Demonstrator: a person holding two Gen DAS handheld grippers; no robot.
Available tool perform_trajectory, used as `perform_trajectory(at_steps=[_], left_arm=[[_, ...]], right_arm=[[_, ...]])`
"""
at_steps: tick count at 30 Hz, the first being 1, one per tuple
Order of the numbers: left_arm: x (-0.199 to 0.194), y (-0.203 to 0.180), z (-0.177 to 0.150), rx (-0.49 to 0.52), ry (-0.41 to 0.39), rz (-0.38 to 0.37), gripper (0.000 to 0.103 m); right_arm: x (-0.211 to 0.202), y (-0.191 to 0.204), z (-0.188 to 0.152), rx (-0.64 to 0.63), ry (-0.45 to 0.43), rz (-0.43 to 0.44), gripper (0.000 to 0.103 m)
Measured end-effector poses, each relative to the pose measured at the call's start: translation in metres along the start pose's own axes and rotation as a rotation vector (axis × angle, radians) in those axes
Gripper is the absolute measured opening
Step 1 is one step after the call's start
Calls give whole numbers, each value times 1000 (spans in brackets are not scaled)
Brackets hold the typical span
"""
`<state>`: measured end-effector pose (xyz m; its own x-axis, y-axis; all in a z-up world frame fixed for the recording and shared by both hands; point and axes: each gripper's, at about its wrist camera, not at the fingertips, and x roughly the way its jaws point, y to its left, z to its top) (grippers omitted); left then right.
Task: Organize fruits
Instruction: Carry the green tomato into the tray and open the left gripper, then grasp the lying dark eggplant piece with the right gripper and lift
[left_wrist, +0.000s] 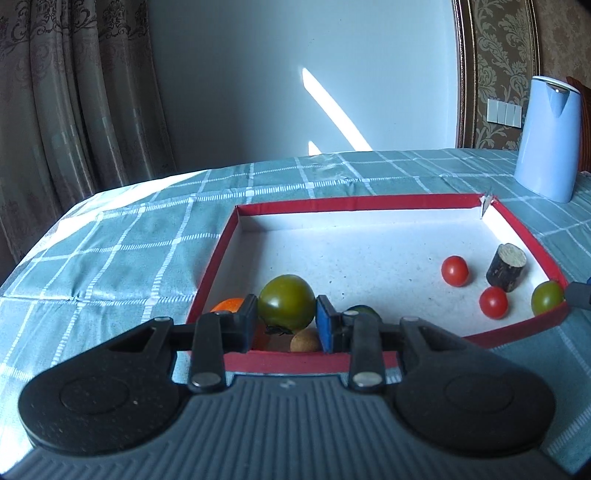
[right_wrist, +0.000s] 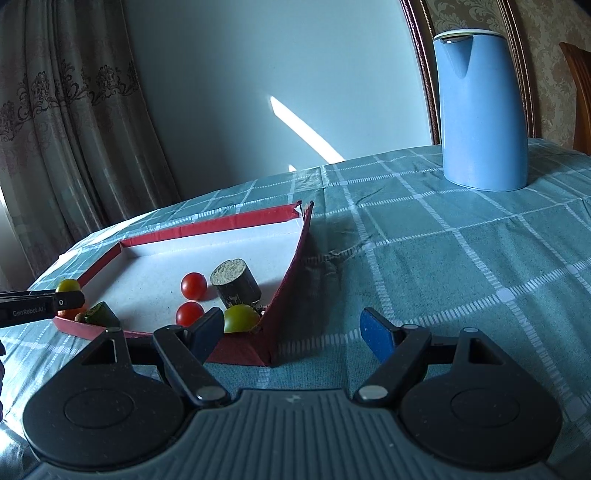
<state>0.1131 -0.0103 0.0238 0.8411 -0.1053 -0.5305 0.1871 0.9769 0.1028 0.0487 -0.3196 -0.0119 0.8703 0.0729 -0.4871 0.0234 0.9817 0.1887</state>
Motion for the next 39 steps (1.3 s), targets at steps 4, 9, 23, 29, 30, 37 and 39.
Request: perform_trajectory(at_steps=[4,9,23,29,30,37,39], left_arm=[[-1,-1,0,2,-30,1,50],[-9,2,0,-16,-50,2,61],[-81,56,-65,-276,-8,211,98],[-83,61,-78,-302,-6,221,101],[-83,60,-79,-295,-8,222,102],[-84,63,-79,-314,-32,206,103],[-84,66,-80,-331,-30,193,103]], right_arm=[[0,0,0,0,2,0,81],[0,-1,0,5,2,2,81],[-14,17,-7,-37,-30,140,81],[-33,47,-23,-91,-56,244,81],[-36,54,-26,-114,-58,254,81],[-41,96,-37,-257,-44,244,81],[-40,104,-38,-279,-36,247,81]])
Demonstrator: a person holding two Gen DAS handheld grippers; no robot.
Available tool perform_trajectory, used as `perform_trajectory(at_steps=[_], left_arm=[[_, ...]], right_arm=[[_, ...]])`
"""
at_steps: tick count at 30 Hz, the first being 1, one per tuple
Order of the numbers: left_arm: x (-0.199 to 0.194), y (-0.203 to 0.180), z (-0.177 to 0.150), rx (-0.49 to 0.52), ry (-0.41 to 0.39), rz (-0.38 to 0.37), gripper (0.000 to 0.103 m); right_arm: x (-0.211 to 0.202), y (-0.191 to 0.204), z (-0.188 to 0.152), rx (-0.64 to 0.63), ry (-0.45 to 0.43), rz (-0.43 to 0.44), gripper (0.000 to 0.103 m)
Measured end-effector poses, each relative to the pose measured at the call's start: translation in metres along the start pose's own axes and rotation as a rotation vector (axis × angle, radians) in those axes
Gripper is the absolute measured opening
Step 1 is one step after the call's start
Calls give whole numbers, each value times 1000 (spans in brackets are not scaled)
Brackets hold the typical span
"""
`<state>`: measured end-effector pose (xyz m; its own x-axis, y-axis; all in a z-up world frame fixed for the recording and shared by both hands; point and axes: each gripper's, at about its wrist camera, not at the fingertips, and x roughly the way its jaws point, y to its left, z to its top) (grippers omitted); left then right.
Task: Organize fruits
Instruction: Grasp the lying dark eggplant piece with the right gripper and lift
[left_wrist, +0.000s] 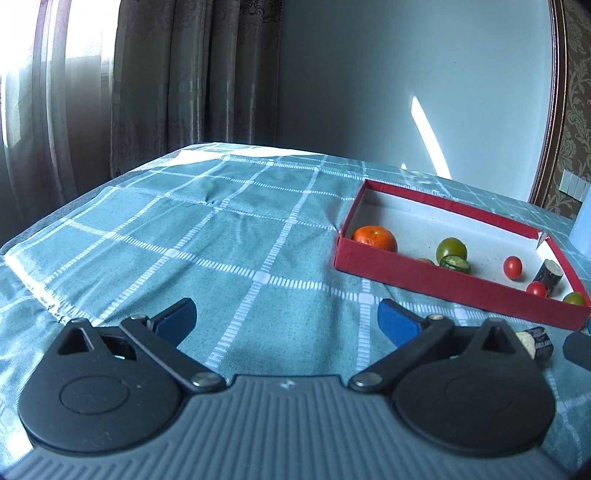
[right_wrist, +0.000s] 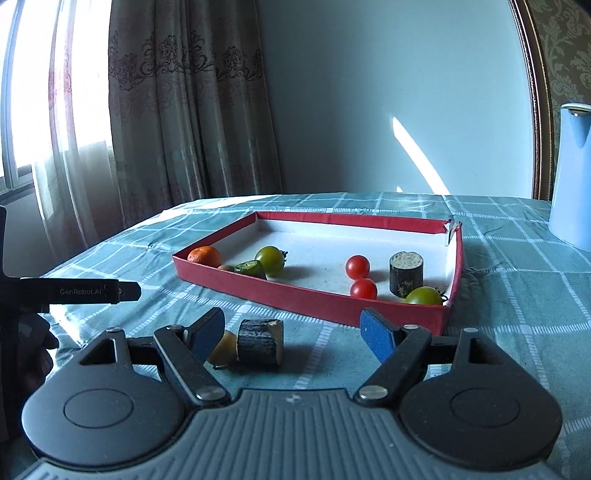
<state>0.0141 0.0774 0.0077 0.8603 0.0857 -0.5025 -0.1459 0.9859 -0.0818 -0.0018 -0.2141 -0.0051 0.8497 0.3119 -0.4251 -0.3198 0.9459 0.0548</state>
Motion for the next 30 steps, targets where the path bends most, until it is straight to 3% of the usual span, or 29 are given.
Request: perform_trajectory(at_steps=[5,11,24,30], left_arm=[[0,1,0,-9,2,-17,103],[-1,1,0,-7,-4,-24,103],[0,0,1,-8,1,-29,103],[0,1,0,-9,1,-29,103]], right_arm=[[8,10,1,-31,39,-23,81],[21,14,1,-38,89,-60,67],[36,20,6,-20,119,-50,59],[34,12,5,54,124,7,38]])
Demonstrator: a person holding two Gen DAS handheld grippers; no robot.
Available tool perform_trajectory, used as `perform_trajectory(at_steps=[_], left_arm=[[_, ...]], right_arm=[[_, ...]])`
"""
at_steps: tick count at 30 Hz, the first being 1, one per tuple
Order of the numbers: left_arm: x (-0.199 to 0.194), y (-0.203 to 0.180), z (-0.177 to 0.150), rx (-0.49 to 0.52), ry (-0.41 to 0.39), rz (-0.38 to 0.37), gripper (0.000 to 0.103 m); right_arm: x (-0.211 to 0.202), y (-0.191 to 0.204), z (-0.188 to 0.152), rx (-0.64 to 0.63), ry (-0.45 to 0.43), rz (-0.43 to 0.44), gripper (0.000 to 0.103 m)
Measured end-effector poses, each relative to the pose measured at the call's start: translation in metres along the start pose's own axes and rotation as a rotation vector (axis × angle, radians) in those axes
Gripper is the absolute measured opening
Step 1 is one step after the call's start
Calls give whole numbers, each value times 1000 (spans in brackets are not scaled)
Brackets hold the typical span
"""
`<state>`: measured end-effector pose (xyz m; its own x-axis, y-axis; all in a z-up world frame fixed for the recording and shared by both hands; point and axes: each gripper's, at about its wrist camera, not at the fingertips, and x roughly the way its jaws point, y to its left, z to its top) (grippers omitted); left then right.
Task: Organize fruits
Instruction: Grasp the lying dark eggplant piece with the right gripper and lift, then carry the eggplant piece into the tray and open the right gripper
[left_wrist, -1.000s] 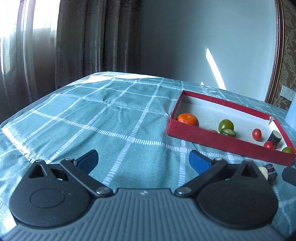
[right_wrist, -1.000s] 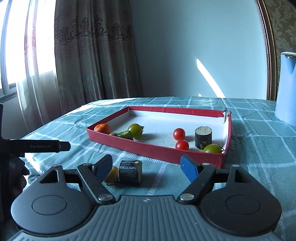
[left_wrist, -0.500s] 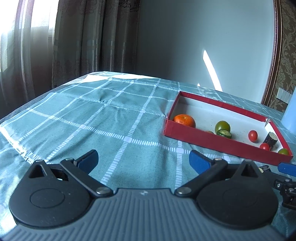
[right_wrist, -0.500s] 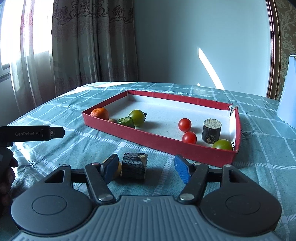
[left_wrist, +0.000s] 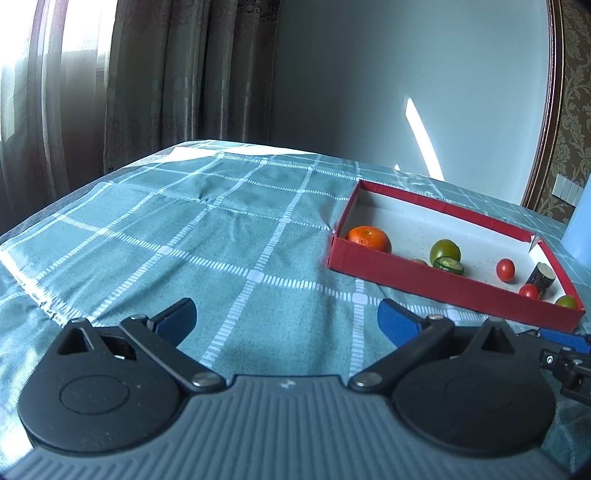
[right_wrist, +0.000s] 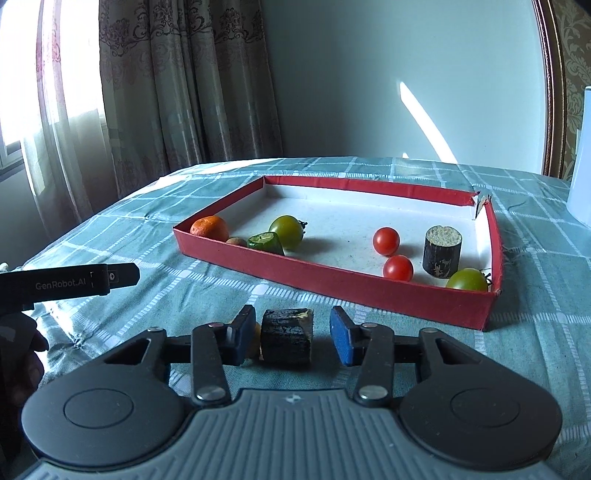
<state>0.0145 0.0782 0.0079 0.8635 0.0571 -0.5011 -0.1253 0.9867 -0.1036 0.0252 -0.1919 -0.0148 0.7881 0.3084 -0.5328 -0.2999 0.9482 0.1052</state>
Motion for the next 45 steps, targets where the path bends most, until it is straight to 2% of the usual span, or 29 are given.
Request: perform_trajectory(at_steps=[4,7,11,18,21,26,28,30,36,38,43,45], left_arm=[[0,1,0,-3,1,2,103],[1,1,-1,-4,3,0,103],[1,1,-1,-6,5,0,103],[1,1,-1,-11,5,1,103],[1,1,-1,-11,4,1,103],[1,2,-1,-13,7,0,103],[1,2,-1,-14,8,0,103],[2,2,-1,-14,9,1,103],[2,2,-1,-15,10,2,103],[1,2,-1,-16,7,2,103],[2,2,-1,-14,9,0,103],[2,1,-1,-13,8,0,103]], right_arm=[[-5,-5,-2,45,-19,39,37],[-12,-6,-3,52,-31,37,37],[-14,1,-6,-9,-15,14,37],[-5,16,-5,-105,-2,-86,39],[0,16,-2,-104,-2,-98,39],[10,8,1,-53,36,-56,39],[11,4,0,-25,43,-29,34],[7,3,0,-17,26,-23,28],[-1,6,-2,-22,-1,-21,28],[-7,5,1,-23,-35,-32,28],[-19,-5,29,-28,-145,-87,28],[-14,-12,41,-22,-151,-98,28]])
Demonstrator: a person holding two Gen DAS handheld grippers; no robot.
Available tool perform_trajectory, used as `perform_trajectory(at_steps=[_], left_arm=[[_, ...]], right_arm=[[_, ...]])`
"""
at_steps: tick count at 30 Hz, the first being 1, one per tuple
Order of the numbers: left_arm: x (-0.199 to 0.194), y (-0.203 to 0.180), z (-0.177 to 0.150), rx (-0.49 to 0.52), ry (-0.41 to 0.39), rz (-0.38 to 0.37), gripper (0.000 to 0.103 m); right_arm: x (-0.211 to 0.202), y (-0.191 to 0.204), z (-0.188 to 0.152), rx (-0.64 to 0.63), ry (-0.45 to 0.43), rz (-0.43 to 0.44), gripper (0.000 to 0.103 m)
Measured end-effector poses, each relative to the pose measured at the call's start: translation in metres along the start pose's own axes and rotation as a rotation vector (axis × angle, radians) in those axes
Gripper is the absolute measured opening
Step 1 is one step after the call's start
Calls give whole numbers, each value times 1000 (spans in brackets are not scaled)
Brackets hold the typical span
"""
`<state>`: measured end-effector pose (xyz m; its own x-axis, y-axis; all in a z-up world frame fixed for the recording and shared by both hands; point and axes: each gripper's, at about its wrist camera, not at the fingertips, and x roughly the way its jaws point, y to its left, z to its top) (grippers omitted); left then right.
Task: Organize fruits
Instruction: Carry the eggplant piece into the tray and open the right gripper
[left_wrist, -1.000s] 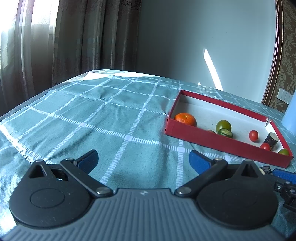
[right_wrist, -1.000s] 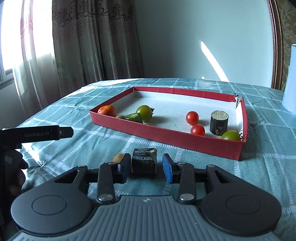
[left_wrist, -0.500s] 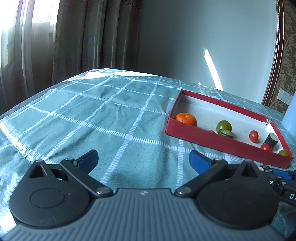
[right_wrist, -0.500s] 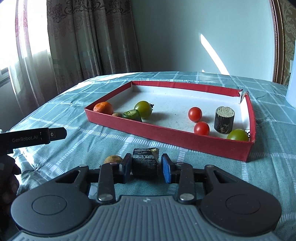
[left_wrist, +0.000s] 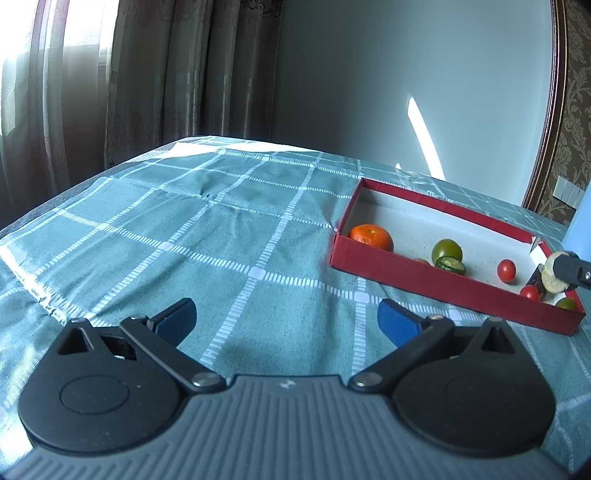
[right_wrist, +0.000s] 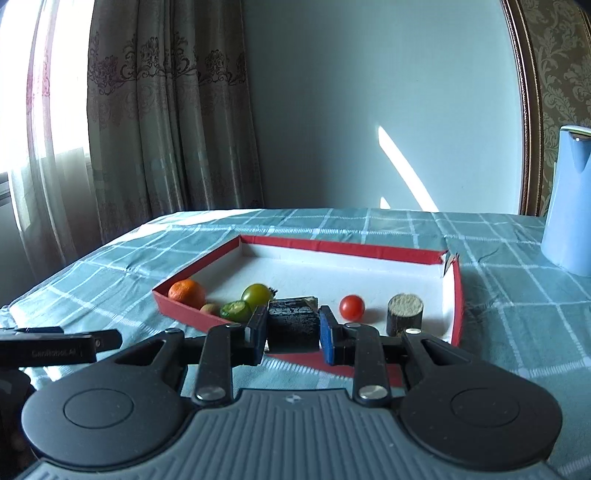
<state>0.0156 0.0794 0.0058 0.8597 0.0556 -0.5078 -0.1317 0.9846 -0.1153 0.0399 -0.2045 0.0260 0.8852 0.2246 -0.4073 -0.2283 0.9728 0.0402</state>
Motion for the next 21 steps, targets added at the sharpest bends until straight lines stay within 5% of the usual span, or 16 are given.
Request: perform_trajectory(at_steps=[15,19,21], left_arm=[[2,0,0,3,8,-7,103],[2,0,0,2,10,-4,103],[3,0,0,3,12,-1,103]], right_arm=[[58,-19,-3,-54,97,-86,34],[36,-31,0,-6,21,-79,68],[20,-41,-1,22,-29,-94,69]])
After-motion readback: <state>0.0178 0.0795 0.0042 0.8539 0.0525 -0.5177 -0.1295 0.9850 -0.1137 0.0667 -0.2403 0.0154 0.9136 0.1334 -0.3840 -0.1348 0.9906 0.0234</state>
